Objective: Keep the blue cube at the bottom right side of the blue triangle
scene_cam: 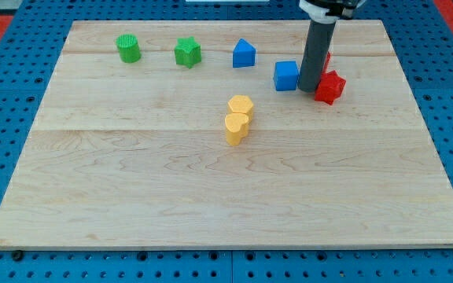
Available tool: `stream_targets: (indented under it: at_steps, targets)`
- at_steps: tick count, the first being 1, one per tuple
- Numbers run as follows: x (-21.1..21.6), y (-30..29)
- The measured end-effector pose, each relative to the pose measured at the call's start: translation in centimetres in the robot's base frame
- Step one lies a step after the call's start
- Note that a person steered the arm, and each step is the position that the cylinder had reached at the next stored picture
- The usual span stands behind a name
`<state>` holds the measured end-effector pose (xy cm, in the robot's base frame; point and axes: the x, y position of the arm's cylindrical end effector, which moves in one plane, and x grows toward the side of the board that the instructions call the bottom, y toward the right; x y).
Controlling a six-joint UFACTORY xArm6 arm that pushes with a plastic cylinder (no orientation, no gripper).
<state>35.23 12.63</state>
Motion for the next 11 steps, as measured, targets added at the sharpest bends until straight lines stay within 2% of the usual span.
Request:
stream_targets:
  at_steps: [2,4,6,9,11]
  targets:
    - [-0.8,-0.9]
    - [0.7,-1.2]
    - [-1.3,-2.8]
    - [2.2,-3.4]
    - [-1.1,-3.4]
